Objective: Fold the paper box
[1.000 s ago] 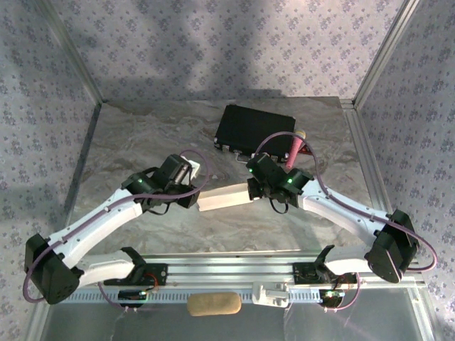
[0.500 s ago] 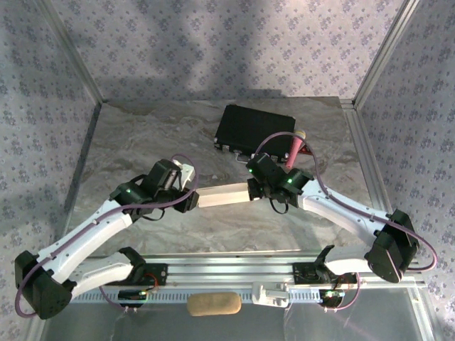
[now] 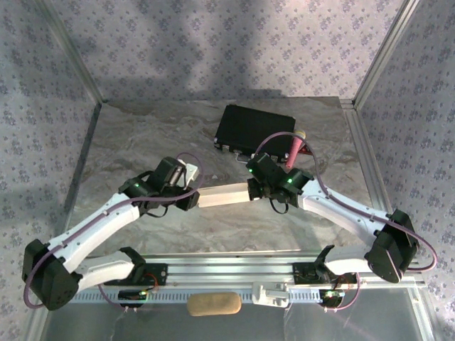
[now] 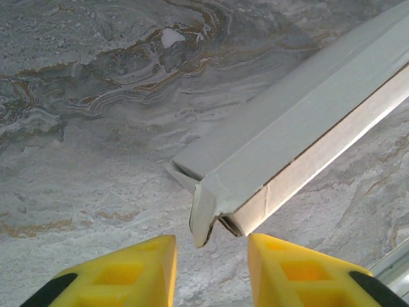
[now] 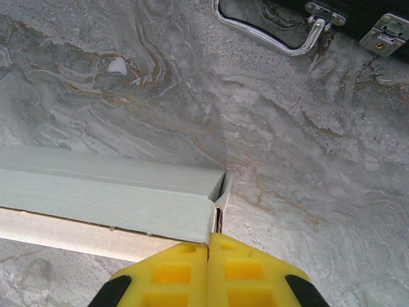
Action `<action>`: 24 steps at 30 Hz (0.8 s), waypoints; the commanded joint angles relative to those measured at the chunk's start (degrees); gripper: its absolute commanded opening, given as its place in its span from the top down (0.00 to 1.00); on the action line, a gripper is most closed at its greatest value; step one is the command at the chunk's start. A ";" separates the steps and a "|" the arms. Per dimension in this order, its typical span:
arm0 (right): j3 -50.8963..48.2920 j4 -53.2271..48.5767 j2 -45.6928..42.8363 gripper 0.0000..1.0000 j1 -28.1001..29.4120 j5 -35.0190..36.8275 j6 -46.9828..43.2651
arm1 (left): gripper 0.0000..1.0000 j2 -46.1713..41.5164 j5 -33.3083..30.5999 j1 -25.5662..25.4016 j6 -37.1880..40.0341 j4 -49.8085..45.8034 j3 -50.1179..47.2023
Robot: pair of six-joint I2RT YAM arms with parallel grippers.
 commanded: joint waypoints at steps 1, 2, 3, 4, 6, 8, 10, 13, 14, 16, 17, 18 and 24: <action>1.22 -2.83 0.91 1.00 0.03 -0.26 0.73 | 0.68 0.49 -0.45 0.30 0.98 1.52 2.51; 1.14 -2.77 0.86 1.00 0.02 -0.29 0.74 | 0.69 0.46 -0.47 0.30 0.76 1.71 2.55; 1.16 -2.77 0.89 1.00 0.09 -0.33 0.74 | 0.69 0.43 -0.54 0.35 0.61 1.80 2.64; 1.09 -2.82 0.89 1.00 0.10 -0.34 0.74 | 0.69 0.36 -0.57 0.29 0.53 1.71 2.86; 1.05 -2.78 0.79 1.00 0.02 -0.33 0.73 | 0.69 0.44 -0.98 0.37 0.52 1.48 3.20; 1.18 -2.79 0.82 1.00 -0.05 -0.34 0.74 | 0.69 0.58 -1.16 0.37 0.79 1.06 3.39; 1.22 -2.79 0.80 1.00 -0.01 -0.38 0.63 | 0.71 0.80 -1.01 0.33 0.84 0.82 3.46; 1.29 -2.62 0.91 1.00 -0.02 -0.48 0.65 | 0.75 1.23 -0.37 0.30 0.80 0.82 3.22; 1.29 -2.53 1.00 1.00 -0.01 -0.52 0.69 | 0.77 1.31 -0.42 0.37 0.79 0.76 3.13; 1.26 -2.44 1.00 1.00 -0.07 -0.56 0.73 | 0.80 1.22 -0.57 0.31 0.73 0.80 2.89; 1.26 -2.45 0.99 1.00 -0.02 -0.56 0.74 | 0.81 1.24 -0.71 0.32 0.81 0.78 2.91; 1.35 -2.42 0.97 1.00 -0.06 -0.61 0.74 | 0.82 1.24 -0.72 0.35 0.80 0.77 2.95; 1.46 -2.46 1.09 1.00 -0.07 -0.52 0.74 | 0.98 1.66 -0.40 0.28 -0.59 0.75 3.59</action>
